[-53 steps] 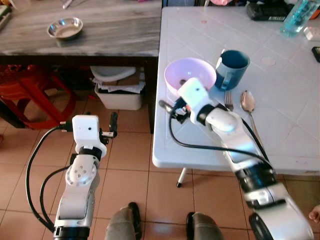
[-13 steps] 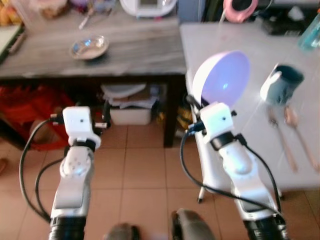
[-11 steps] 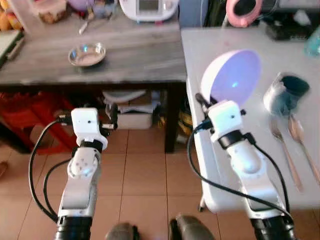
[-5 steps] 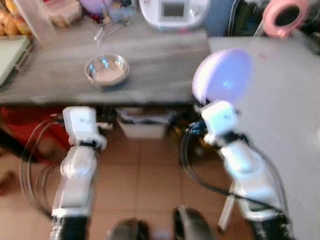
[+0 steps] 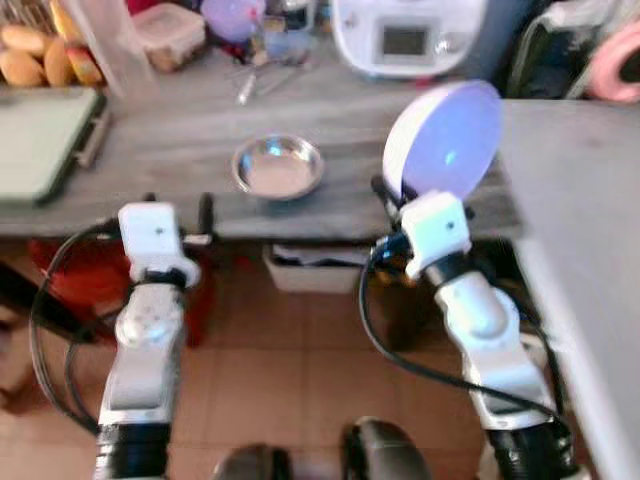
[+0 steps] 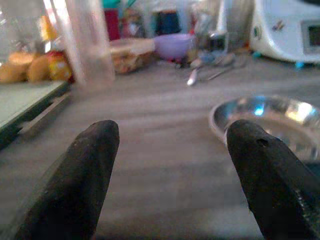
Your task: Setting the table
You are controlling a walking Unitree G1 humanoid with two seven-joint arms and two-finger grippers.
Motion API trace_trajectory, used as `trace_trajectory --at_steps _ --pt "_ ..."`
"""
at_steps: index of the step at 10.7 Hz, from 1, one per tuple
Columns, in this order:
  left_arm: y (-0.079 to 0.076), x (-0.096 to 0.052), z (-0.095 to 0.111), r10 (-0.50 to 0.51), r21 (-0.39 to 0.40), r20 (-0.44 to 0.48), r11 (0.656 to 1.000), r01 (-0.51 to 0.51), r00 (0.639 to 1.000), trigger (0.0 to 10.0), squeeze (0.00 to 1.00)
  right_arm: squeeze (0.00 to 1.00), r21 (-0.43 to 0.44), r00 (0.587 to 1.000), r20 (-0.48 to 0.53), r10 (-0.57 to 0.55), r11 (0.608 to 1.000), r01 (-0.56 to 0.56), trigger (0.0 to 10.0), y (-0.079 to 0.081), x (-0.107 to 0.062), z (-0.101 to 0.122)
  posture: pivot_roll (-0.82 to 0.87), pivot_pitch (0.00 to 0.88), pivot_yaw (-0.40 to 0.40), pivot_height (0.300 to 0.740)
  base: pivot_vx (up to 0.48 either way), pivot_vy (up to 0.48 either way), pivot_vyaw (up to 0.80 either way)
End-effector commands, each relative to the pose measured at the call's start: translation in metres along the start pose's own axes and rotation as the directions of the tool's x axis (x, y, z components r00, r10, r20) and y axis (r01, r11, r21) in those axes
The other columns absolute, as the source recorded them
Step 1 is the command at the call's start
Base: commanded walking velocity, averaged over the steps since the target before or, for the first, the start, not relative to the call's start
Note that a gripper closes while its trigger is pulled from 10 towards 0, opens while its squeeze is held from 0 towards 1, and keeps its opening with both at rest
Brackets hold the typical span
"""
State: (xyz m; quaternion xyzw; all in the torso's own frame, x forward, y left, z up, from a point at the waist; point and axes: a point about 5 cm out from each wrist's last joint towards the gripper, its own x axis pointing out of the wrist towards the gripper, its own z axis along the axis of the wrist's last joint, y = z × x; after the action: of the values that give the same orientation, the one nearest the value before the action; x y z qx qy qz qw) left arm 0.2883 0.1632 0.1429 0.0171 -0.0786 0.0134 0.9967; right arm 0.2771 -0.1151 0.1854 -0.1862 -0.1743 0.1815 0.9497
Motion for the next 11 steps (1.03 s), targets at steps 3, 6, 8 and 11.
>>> trace_trajectory --at_steps 3,6,8,11 --pt "0.0 0.002 0.009 0.003 0.003 0.029 1.0 -0.003 1.0 10.0 0.0 0.0 0.008 1.0 0.018 -0.012 1.0 0.012 10.0 -0.007 0.006 0.003 -0.07 0.141 0.028 0.74 0.447 0.0 0.0" --pt "0.007 -0.002 0.008 0.052 0.003 0.039 0.999 -0.052 0.998 10.0 0.0 0.0 0.019 0.999 0.033 0.043 0.999 -0.043 10.0 -0.001 0.01 0.007 -0.06 0.143 0.026 0.74 0.217 0.231 0.0" --pt "0.007 -0.007 0.005 0.042 0.021 0.021 0.999 -0.042 0.999 10.0 0.0 0.0 0.037 0.995 0.06 0.082 0.996 -0.085 10.0 -0.003 0.016 0.012 -0.06 0.144 0.027 0.74 0.0 0.0 0.0" --pt "0.013 -0.014 0.001 0.049 0.053 0.005 0.997 -0.049 0.999 10.0 0.0 0.0 0.021 0.969 0.071 0.235 0.971 -0.237 10.0 -0.002 0.034 0.016 -0.05 0.148 0.032 0.74 0.0 0.0 0.0"
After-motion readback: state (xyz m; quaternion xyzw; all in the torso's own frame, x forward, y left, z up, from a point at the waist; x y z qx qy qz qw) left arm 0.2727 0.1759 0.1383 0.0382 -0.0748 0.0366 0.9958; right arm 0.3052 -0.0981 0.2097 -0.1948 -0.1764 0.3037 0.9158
